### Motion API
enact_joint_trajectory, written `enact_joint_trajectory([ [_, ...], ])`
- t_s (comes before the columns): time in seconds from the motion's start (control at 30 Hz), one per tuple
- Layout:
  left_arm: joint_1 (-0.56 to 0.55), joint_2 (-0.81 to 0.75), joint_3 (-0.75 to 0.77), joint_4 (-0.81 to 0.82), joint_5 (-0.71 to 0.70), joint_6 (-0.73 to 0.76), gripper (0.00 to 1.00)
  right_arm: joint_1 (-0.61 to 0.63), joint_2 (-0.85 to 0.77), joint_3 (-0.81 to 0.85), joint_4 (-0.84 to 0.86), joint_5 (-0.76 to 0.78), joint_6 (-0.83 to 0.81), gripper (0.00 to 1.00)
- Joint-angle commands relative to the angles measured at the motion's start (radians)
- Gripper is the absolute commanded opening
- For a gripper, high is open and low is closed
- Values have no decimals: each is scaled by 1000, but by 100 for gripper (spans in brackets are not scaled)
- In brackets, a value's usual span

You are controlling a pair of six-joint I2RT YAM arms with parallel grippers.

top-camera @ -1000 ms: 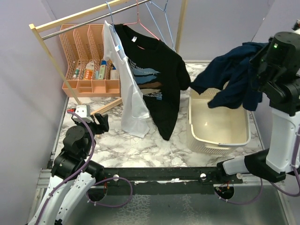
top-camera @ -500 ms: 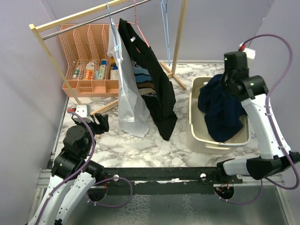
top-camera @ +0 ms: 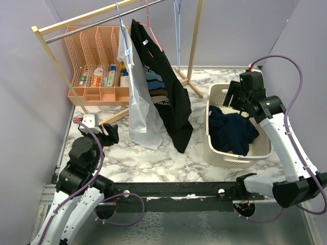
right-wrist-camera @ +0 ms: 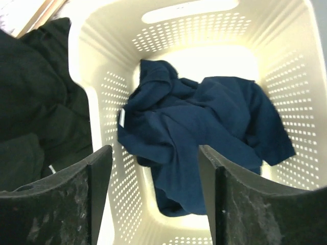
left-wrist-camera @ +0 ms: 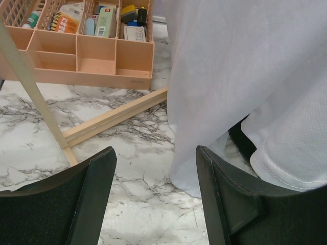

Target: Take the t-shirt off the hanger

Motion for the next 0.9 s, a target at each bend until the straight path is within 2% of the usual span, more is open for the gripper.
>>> enact_joint_trajectory([
  [0.0, -3, -13, 0, 13, 2, -9, 66, 0, -7, -6, 46, -114, -42, 68],
  [0.07, -4, -15, -2, 13, 2, -8, 66, 0, -18, 8, 46, -129, -44, 69],
  [0.13, -3, -17, -3, 13, 2, -9, 66, 0, -51, 15, 82, -206, -74, 69],
  [0.37, -4, -18, 0, 10, 2, -8, 66, 0, -155, -31, 247, -654, -162, 70],
  [0.53, -3, -25, -4, 13, 1, -8, 66, 0, -148, -44, 253, -737, -181, 60],
  [0.57, -3, -24, -4, 13, 1, -8, 66, 0, -151, -48, 259, -744, -183, 57],
  [0.6, -3, -22, -4, 13, 2, -9, 66, 0, -155, -51, 269, -755, -184, 39],
  [0.63, -3, -18, -3, 14, 4, -8, 66, 0, -160, -54, 281, -773, -189, 15],
  [0.67, -3, -15, -3, 13, 5, -9, 66, 0, -165, -53, 293, -793, -191, 3],
  [0.7, -3, -12, -3, 13, 6, -9, 66, 0, -167, -52, 311, -822, -191, 1],
  [0.8, -3, -8, -3, 13, 6, -9, 66, 0, -151, -7, 352, -977, -194, 2],
  [0.83, -3, -9, -3, 13, 5, -9, 66, 2, -135, 28, 351, -1009, -192, 13],
  [0.87, -4, -10, -3, 13, 3, -10, 66, 2, -120, 64, 348, -1020, -189, 32],
])
